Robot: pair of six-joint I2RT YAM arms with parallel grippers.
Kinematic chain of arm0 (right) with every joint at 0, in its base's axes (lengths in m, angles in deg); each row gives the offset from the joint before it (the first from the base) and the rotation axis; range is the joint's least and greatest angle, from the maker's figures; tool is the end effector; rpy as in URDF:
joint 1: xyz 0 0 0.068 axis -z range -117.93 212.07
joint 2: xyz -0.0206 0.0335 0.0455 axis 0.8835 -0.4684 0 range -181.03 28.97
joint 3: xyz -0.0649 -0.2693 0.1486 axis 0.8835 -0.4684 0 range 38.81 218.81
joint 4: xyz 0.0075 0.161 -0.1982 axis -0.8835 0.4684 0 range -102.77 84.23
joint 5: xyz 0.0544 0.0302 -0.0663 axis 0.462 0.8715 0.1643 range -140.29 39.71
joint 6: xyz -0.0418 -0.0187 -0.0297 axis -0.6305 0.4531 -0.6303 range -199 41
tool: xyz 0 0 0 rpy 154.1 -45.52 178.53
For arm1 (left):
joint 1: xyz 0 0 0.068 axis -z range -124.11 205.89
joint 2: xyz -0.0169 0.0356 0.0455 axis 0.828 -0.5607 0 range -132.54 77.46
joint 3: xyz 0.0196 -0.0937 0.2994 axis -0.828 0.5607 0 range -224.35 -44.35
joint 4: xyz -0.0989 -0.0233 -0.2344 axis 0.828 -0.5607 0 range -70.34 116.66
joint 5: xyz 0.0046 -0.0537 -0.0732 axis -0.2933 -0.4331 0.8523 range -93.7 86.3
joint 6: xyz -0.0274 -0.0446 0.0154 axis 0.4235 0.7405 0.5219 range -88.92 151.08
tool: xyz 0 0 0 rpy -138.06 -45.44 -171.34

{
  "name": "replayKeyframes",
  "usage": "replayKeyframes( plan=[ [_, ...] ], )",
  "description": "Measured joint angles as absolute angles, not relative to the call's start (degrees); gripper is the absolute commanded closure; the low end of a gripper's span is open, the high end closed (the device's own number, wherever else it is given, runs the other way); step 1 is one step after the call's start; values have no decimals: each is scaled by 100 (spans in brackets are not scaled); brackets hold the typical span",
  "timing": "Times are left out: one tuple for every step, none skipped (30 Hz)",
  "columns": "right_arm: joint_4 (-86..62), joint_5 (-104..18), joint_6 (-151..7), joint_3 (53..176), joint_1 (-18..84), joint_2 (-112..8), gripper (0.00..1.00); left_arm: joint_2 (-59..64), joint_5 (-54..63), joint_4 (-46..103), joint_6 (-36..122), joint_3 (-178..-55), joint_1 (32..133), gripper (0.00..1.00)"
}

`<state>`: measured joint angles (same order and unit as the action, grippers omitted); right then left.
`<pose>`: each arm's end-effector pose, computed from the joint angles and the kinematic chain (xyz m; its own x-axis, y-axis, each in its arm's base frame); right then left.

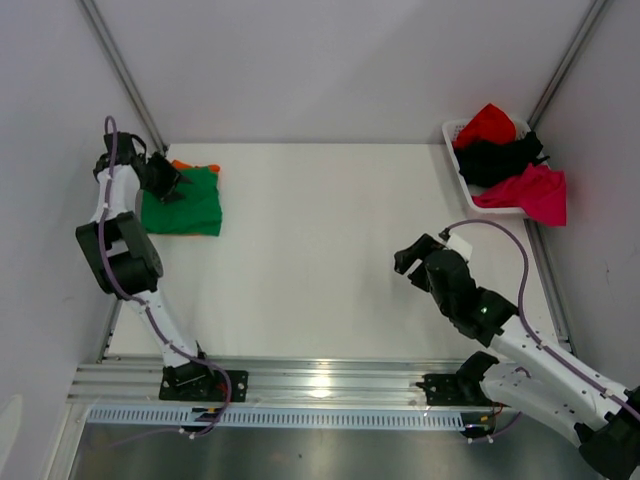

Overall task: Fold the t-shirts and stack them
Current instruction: Neatly place the folded tshirt to the corner

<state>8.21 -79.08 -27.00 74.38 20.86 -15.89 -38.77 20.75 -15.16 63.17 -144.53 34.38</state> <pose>0.1165 0.0785 0.2972 -0.4417 0.5312 -0.7230 0.1360 0.8362 0.5313 0.4321 0.1542 0.2895 -0.5988 -0.7559 -0.2645 -0.5278 0.6209 -0.5796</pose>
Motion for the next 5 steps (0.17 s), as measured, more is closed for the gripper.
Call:
replayKeyframes(
  plan=[
    [808,-7887,-2700,7438,2086,-1624,20,-3757,2051,-1464,6319,-14453,3440,47],
    [790,-7869,-2702,7436,2086,-1648,20,-3658,2031,-1431,6319,-14453,3442,48],
    [777,-7849,-2704,7436,2086,-1668,20,-3586,1989,-1424,6313,-14462,3444,50],
    [764,-7836,-2708,7436,2086,-1679,20,-3547,1935,-1427,6302,-14468,3444,51],
    [751,-7830,-2713,7436,2086,-1683,20,-3538,1865,-1429,6293,-14468,3444,50]
  ],
)
